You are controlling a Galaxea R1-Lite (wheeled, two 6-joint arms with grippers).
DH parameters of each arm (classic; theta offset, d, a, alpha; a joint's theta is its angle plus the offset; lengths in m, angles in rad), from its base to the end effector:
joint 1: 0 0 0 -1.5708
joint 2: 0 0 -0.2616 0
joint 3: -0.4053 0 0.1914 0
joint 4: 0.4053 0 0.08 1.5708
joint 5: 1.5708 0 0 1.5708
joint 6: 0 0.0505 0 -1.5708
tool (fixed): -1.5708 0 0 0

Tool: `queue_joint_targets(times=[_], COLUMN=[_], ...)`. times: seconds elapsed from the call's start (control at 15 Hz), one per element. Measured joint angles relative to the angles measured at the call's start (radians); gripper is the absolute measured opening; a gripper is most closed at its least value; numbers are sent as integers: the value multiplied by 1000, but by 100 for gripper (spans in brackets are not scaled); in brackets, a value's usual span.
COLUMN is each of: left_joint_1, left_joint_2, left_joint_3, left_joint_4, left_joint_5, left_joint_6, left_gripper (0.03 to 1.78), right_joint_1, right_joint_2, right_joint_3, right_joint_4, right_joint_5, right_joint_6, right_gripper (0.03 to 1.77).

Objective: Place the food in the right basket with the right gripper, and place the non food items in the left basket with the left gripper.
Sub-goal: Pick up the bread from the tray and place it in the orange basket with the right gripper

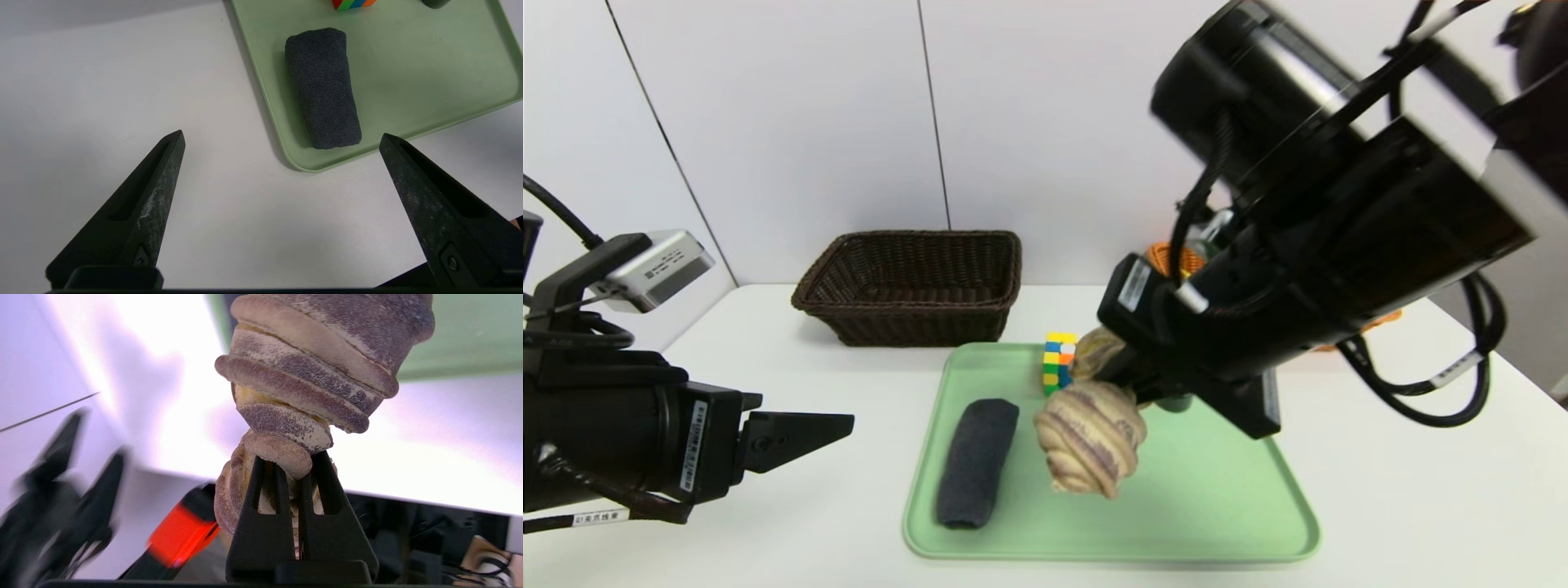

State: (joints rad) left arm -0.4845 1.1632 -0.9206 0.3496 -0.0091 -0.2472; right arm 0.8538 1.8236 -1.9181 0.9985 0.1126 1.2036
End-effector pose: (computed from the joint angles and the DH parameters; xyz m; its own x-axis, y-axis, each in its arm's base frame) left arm 0.1710 -0.0905 0.1983 0.7300 -0.3945 -0.5582 0.3372 0.9182 -0.2079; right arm 0.2020 0.2404 0.2427 0.3191 0.5371 -0.7808 0.1967 0.7685 0.6089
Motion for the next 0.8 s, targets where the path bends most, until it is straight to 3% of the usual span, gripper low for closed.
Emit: queue_joint_targets(times=[0.2, 0.47, 0.6, 0.8], left_joint_1=[0, -2, -3, -6], left_joint_2=[1, 3, 3, 7], left_joint_3=[5, 4, 4, 1], left_joint_4=[-1, -3, -1, -5], left_joint_5=[-1, -1, -1, 0], left_joint_6=[1, 0, 0, -1], left_gripper=[169, 169, 169, 169], right_joint_1=[-90, -388, -563, -763], right_joint_2=[-142, -230, -213, -118], right_joint_3=[-2, 4, 9, 13], right_joint_4=[-120, -298, -353, -413], right_joint_5=[93, 273, 312, 328], right_joint_6=[-28, -41, -45, -45], right_gripper=[11, 11, 11, 11])
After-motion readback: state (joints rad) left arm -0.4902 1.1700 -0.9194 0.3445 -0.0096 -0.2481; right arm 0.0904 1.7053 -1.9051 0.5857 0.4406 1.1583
